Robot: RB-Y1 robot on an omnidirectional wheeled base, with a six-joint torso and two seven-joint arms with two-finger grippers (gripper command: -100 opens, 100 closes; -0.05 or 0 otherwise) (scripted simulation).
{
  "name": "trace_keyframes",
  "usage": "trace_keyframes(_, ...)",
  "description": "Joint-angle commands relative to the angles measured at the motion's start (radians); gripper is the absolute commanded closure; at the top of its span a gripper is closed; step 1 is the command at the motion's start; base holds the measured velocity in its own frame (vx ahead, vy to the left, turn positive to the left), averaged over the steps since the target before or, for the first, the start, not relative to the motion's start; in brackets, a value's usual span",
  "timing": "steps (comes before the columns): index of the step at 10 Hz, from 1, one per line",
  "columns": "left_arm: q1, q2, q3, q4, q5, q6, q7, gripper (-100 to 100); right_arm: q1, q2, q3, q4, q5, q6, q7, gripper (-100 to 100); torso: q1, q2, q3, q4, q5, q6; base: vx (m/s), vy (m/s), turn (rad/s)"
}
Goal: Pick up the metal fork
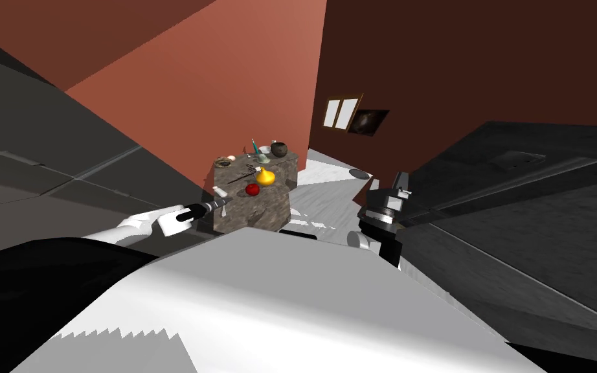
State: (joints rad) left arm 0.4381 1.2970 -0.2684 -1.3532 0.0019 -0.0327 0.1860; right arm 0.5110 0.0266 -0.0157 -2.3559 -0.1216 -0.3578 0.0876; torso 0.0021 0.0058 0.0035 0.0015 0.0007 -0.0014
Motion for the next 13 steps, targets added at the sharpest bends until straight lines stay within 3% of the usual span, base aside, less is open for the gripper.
trace_keyframes(1, 0.006, -0.011, 0.009, 0.017, 0.041, 0.013, -0.029, -100, 0.0, 0.0, 0.0, 0.0, 0.0, 0.0, 0.0, 0, 0.0, 0.0, 0.0, 0.0, 0.0, 0.0, -0.089, 0.014, -0.265)
trace_keyframes(2, 0.01, -0.018, 0.014, 0.028, 0.066, 0.021, -0.045, -100, 0.0, 0.0, 0.0, 0.0, 0.0, 0.0, 0.0, 0, 0.0, 0.0, 0.0, 0.0, 0.0, 0.0, -0.092, 0.004, -0.293)
trace_keyframes(3, 0.003, -0.011, 0.006, 0.021, 0.051, 0.017, -0.031, -100, 0.0, 0.0, 0.0, 0.0, 0.0, 0.0, 0.0, 0, 0.0, 0.0, 0.0, 0.0, 0.0, 0.0, -0.041, 0.003, -0.055)
trace_keyframes(4, 0.003, -0.011, 0.007, 0.02, 0.054, 0.02, -0.035, 100, 0.0, 0.0, 0.0, 0.0, 0.0, 0.0, 0.0, 0, 0.0, -0.003, -0.001, 0.0, 0.0, -0.001, -0.008, 0.002, 0.022)
trace_keyframes(8, 0.004, -0.012, 0.007, 0.021, 0.055, 0.021, -0.033, 100, 0.0, 0.0, 0.0, 0.0, 0.0, 0.0, 0.0, 0, -0.001, -0.006, -0.003, -0.001, -0.001, 0.0, 0.0, 0.0, 0.0)
trace_keyframes(9, 0.004, -0.012, 0.007, 0.021, 0.055, 0.021, -0.033, 0, 0.0, 0.0, 0.0, 0.0, 0.0, 0.0, 0.0, 0, -0.001, -0.006, -0.003, -0.001, -0.001, 0.0, 0.0, 0.0, 0.0)
trace_keyframes(10, 0.002, -0.004, 0.003, 0.007, 0.016, 0.006, -0.012, 100, 0.0, 0.0, 0.0, 0.0, 0.0, 0.0, 0.0, 0, -0.001, -0.006, -0.003, -0.001, -0.001, 0.0, 0.069, 0.002, 0.269)
trace_keyframes(13, -0.009, 0.017, -0.013, -0.024, -0.059, -0.018, 0.037, 100, 0.001, 0.0, 0.0, 0.0, 0.0, 0.0, 0.0, 0, -0.002, -0.012, -0.007, -0.003, -0.001, -0.001, 0.113, -0.014, 0.32)
